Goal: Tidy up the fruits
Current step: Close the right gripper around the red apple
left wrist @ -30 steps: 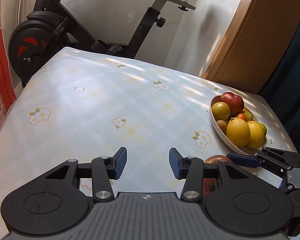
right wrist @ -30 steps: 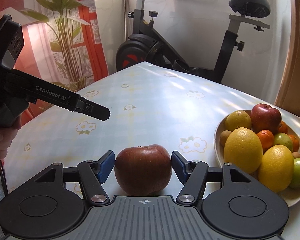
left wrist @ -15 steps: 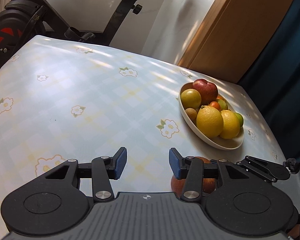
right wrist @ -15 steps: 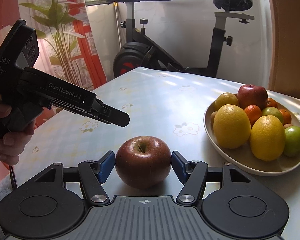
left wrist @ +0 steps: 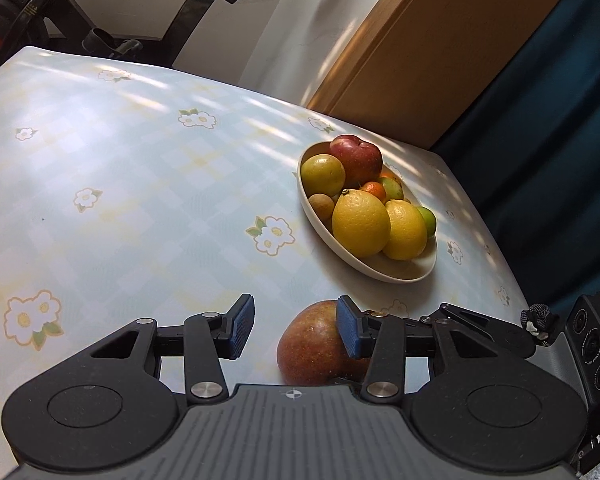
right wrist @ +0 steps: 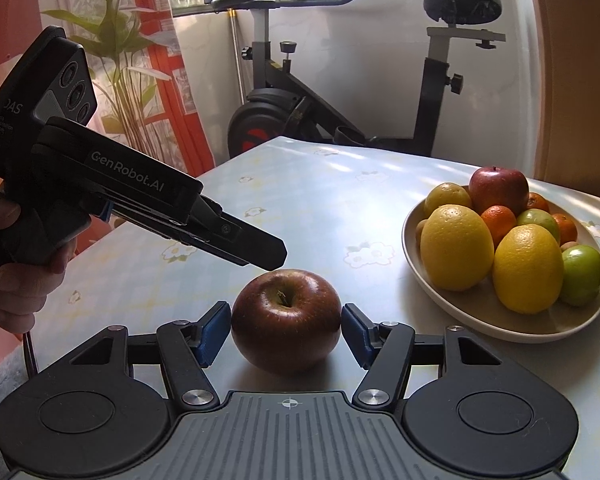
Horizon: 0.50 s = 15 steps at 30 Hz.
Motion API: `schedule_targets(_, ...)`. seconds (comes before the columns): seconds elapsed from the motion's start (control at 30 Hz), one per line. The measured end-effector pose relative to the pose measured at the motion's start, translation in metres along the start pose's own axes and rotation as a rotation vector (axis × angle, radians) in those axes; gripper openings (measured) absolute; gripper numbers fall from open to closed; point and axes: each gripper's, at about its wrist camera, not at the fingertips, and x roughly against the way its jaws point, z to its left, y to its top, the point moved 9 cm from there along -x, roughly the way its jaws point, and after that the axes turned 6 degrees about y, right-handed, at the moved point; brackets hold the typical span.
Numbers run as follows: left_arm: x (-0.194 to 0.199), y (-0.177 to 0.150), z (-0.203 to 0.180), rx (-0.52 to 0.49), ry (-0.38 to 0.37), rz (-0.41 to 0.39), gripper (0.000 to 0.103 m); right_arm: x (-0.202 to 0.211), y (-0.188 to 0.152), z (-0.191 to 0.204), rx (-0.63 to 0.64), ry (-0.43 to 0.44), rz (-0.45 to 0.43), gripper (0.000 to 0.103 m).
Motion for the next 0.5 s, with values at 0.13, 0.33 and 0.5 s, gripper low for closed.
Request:
schedule_targets(0.13, -0.0029, -0.0028, -0.0046, -0.023, -0.012, 0.020, 0.042, 0.0020, -0.0007, -0.0002, 0.005, -0.003, 0.000, 0.056)
schedule_targets(0.33, -0.0061, -0.0069, -0.0063, -0.034, -0.061, 0.059, 0.041, 0.0036, -0.0016, 0.0007, 0.027, -0.008, 0.008, 0.056)
schedule_targets(0.5, -0.0057, -0.0089, -0.0094, -0.043, -0.079, 0.067, 0.040, 0.0064, -0.0031, 0.0026, 0.058, -0.014, 0.008, 0.057)
